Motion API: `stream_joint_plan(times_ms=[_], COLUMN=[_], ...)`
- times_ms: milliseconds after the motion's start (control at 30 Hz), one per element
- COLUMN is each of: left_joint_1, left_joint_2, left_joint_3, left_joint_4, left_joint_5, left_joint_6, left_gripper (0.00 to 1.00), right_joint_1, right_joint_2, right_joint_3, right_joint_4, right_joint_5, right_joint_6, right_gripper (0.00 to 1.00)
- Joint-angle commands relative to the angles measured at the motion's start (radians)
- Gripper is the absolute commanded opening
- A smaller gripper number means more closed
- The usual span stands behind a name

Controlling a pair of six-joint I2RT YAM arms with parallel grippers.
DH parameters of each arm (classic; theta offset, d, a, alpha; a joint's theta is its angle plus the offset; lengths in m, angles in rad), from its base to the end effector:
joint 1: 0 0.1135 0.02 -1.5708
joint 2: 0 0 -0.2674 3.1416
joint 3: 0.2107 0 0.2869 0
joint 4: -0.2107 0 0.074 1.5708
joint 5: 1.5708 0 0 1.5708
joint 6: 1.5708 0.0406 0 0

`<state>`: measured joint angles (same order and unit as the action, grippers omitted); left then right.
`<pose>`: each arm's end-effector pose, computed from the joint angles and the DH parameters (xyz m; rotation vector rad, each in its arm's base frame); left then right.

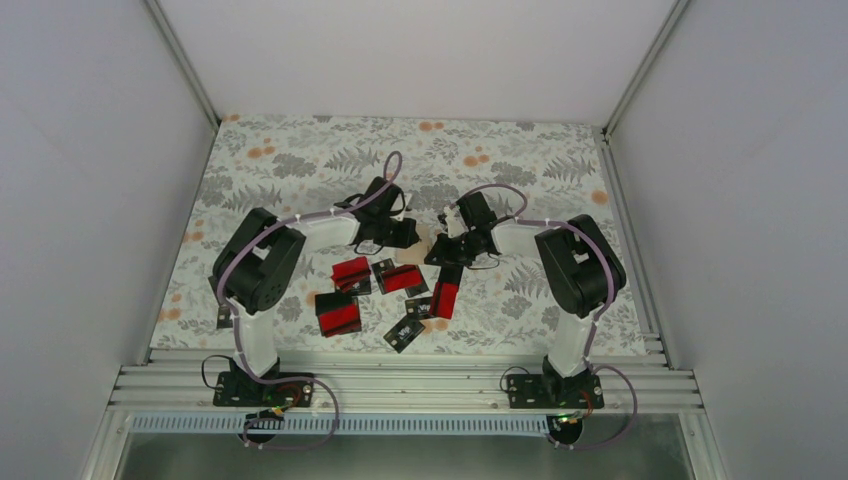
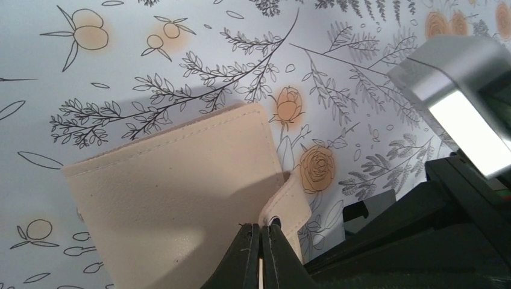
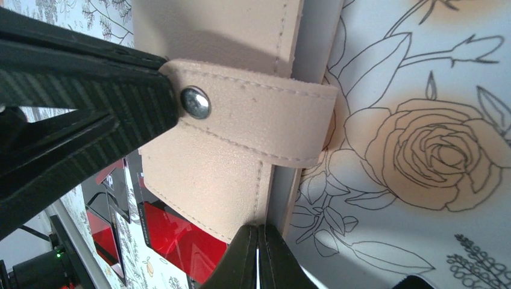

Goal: Put the credit cards into the card holder

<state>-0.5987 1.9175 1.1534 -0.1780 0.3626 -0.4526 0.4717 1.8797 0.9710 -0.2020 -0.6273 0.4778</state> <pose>0.3395 -0.2490 0.1236 0.3506 2.6290 -0.8517 0.3175 0.1887 0.0881 -0.2049 2.8116 1.1118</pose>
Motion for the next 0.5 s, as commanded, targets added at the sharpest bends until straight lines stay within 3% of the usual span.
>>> stream_joint_plan(times_ms=[0, 467], left_joint_1=[-0.006, -0.006], left_joint_2=[0.036, 0.049], left_joint_3=[0.026, 0.033], left_joint_4=[-0.024, -0.058], left_joint_5=[-0.016, -0.055], left_joint_6=[0.016, 0.023], left_gripper=[0.02, 0.02], right_joint_1=[-0.006, -0.006], right_joint_2=[0.039, 0.048], right_joint_3=[0.004, 0.012], right_joint_4=[-0.044, -0.047], right_joint_5=[0.045, 0.039], right_joint_6=[-0.021, -0.022], right_gripper=[0.05, 0.05])
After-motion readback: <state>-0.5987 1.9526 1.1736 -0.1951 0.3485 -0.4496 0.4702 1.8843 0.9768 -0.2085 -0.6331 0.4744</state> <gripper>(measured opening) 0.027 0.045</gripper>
